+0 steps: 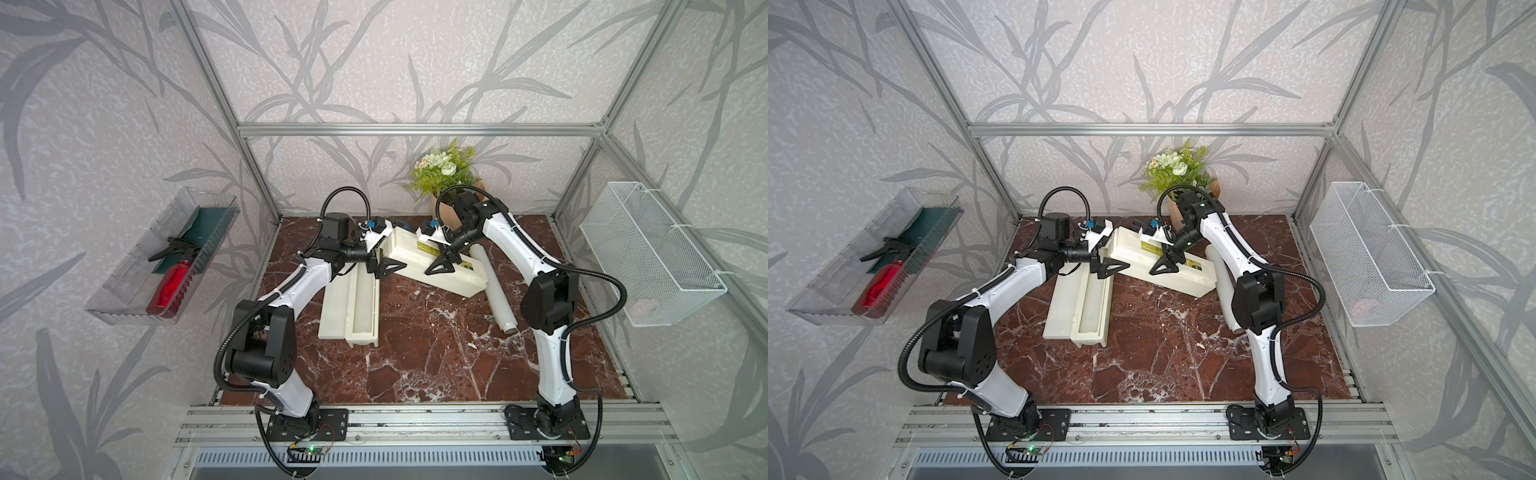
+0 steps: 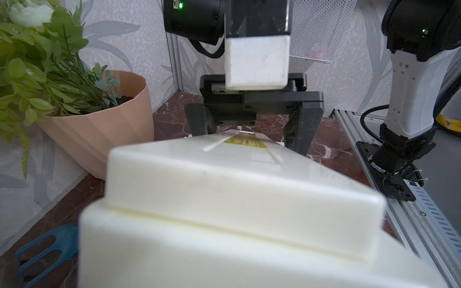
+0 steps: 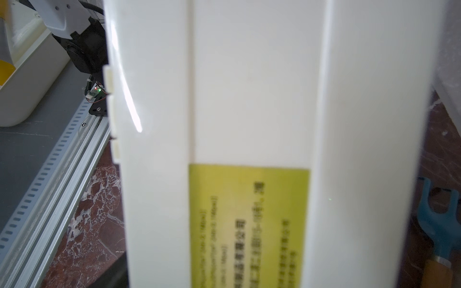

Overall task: Put plastic wrap rolls into dispensers
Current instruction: Open the lid of the plastic wrap cutting box.

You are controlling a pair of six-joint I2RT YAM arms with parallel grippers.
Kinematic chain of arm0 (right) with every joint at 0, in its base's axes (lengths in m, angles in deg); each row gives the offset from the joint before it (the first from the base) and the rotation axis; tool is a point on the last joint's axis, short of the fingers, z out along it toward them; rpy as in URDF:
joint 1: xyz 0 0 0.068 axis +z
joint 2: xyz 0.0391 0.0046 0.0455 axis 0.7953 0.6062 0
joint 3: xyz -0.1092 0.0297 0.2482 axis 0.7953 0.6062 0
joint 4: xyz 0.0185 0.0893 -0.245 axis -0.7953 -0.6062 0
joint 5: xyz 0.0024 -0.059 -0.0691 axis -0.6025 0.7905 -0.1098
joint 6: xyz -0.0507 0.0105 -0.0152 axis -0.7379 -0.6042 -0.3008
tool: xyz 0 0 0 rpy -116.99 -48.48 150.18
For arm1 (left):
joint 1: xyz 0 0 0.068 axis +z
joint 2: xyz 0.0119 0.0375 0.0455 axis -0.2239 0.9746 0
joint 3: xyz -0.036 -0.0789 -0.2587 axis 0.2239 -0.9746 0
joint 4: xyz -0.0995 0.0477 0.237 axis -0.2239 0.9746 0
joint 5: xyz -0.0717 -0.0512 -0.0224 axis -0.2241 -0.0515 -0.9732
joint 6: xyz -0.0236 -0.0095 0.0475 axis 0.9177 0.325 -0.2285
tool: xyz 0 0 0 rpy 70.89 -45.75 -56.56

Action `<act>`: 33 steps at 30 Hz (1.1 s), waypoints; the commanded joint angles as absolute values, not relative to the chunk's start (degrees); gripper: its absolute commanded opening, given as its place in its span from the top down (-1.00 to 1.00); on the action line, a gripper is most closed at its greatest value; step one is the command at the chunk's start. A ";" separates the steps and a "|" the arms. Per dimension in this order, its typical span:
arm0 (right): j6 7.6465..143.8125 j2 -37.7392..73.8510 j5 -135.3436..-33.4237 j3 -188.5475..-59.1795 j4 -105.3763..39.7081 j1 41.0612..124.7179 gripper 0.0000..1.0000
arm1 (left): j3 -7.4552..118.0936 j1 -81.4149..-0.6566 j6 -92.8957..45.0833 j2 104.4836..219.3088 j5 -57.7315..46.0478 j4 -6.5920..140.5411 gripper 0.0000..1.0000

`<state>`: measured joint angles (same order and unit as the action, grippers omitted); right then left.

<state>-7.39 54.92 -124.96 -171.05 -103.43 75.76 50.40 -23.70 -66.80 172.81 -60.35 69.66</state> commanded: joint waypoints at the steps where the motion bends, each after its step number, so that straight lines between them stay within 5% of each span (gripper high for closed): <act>1: -6.76 54.31 -130.87 -173.08 -105.92 76.62 -0.42 | 49.55 -24.01 -65.27 172.57 -60.14 62.95 -0.86; 11: -5.86 55.23 -133.01 -175.17 -106.91 75.45 -0.54 | 49.77 -25.15 -71.33 171.26 -58.38 70.51 -0.87; 18: -3.14 55.45 -132.99 -174.86 -105.66 75.41 -0.70 | 49.86 -26.21 -67.04 172.16 -57.71 66.04 -0.02; 24: 5.04 52.32 -132.18 -170.02 -96.74 75.45 -0.99 | 48.87 -26.21 -58.81 173.17 -58.05 57.66 0.27; 33: 13.42 42.20 -129.99 -156.21 -77.03 74.65 -0.98 | 48.31 -26.16 -58.79 172.99 -59.05 59.89 0.47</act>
